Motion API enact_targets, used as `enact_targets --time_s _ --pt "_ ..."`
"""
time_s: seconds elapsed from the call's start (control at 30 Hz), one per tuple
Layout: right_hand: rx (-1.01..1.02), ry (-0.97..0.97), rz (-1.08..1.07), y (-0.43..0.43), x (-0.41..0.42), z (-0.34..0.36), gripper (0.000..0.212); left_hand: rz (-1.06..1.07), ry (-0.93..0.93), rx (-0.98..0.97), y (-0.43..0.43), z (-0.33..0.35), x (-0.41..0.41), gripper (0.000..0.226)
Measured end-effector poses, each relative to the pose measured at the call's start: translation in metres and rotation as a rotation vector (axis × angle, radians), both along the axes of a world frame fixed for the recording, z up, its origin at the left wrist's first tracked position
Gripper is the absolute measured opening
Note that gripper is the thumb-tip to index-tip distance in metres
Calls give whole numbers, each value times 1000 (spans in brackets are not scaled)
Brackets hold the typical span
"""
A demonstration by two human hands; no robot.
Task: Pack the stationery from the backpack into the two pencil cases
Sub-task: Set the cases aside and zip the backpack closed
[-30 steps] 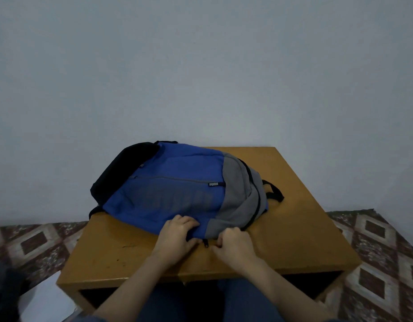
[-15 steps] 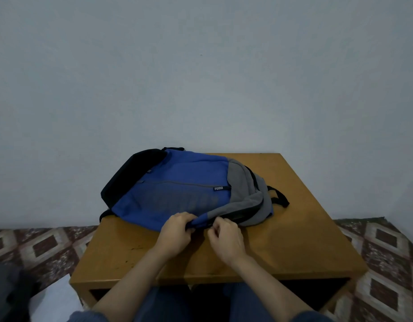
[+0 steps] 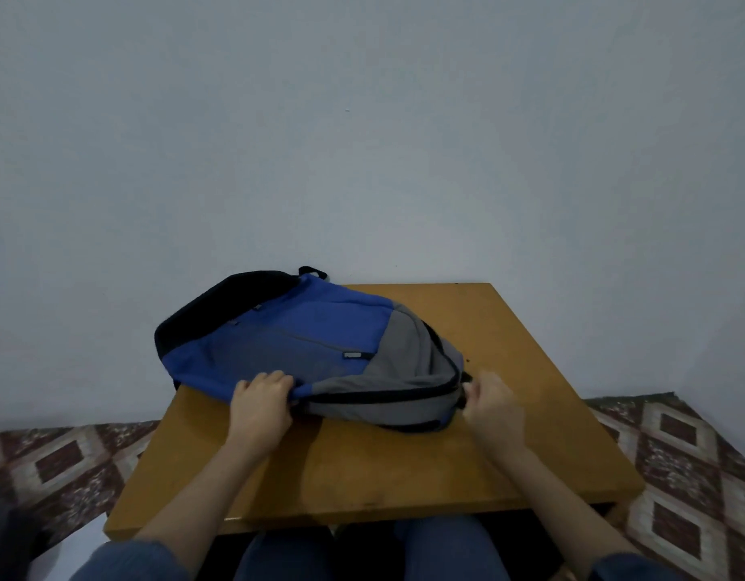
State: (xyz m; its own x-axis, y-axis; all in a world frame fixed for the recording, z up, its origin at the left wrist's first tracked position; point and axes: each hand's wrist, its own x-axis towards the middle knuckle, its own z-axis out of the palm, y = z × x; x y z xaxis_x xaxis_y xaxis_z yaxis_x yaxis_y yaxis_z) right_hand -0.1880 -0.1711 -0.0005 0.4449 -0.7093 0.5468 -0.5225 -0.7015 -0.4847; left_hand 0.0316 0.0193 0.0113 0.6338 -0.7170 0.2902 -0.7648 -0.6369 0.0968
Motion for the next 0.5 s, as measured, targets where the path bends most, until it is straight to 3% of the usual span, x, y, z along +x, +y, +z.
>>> enact_targets --time_s 0.13,0.2,0.33,0.43,0.5 --pt "11 30 167 5 -2 8 29 81 70 54 11 6 19 24" --pt "73 57 237 21 12 15 30 -81 150 56 9 11 13 22" --pt "119 144 428 60 34 24 36 -455 269 50 1 13 -26 50" --pt "136 160 454 75 43 26 38 -473 262 -79 1 11 -41 58" --pt "141 158 435 76 46 27 31 -448 261 -135 8 8 -38 49"
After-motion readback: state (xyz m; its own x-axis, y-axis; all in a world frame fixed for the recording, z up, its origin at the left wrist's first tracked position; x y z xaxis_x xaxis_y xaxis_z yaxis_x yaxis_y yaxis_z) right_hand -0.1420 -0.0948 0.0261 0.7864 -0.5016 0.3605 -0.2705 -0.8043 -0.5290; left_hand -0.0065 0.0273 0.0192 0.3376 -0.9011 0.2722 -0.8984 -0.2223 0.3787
